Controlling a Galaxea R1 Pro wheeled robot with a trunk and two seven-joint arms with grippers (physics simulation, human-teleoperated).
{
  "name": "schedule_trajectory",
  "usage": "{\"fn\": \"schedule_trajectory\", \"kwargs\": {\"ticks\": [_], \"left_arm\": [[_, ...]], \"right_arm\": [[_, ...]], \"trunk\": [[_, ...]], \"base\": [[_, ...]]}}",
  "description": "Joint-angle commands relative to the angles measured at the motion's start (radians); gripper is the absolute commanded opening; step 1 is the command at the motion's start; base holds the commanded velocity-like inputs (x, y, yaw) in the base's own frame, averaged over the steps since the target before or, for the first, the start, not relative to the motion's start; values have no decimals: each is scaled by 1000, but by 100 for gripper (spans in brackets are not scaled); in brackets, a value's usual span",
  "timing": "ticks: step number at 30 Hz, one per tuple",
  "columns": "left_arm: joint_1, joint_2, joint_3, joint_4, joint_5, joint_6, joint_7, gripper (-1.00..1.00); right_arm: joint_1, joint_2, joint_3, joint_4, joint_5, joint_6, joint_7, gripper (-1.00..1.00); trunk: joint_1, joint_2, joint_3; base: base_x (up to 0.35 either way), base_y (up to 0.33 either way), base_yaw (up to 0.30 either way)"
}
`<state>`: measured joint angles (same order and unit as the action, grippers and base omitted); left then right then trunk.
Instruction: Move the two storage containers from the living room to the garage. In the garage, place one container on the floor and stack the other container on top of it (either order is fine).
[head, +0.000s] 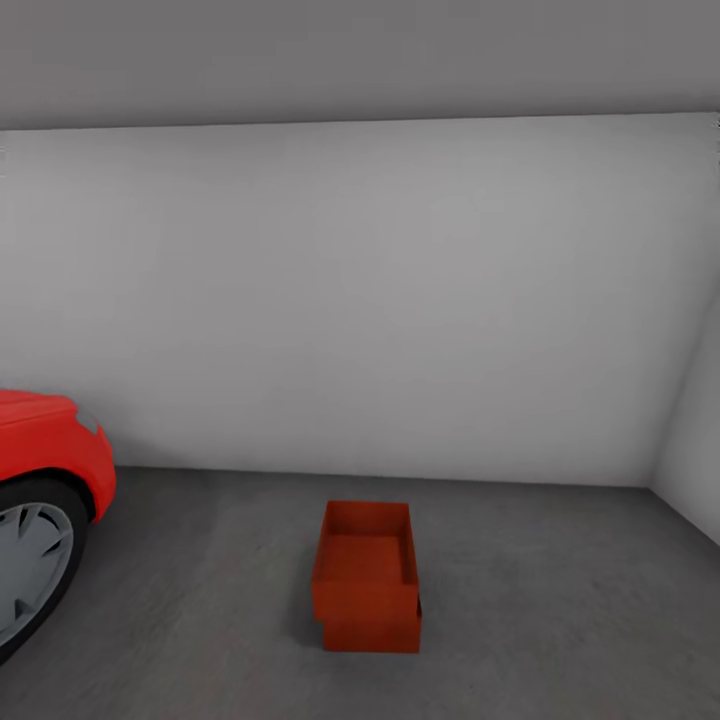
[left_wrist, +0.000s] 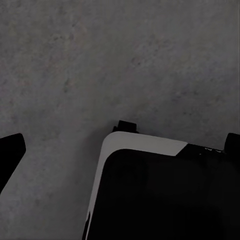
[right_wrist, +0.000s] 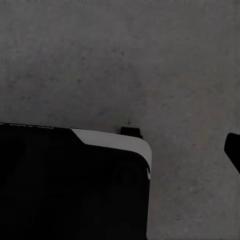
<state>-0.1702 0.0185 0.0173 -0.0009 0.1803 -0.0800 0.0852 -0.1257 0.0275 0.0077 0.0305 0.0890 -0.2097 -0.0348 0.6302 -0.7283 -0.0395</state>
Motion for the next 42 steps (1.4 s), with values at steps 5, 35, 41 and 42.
{"fn": "schedule_trajectory", "kwargs": {"ticks": [5, 35, 41, 42], "left_arm": [[-1, -2, 1, 1, 5, -6, 1, 100], [-1, 2, -1, -7, -3, -10, 1, 100], [-1, 3, -2, -8, -4, -11, 1, 100], [-1, 3, -1, -8, -4, -11, 1, 100]], "right_arm": [[-2, 0, 0, 3, 9, -5, -4, 100], [-2, 2, 6, 2, 22, 2, -6, 100], [-2, 2, 5, 2, 18, -1, -9, 100], [-2, 2, 4, 2, 18, 2, -12, 100]], "trunk": [[0, -1, 6], [0, -1, 19], [0, -1, 19], [0, -1, 19]], "base": [[0, 0, 0], [0, 0, 0], [0, 0, 0], [0, 0, 0]]}}
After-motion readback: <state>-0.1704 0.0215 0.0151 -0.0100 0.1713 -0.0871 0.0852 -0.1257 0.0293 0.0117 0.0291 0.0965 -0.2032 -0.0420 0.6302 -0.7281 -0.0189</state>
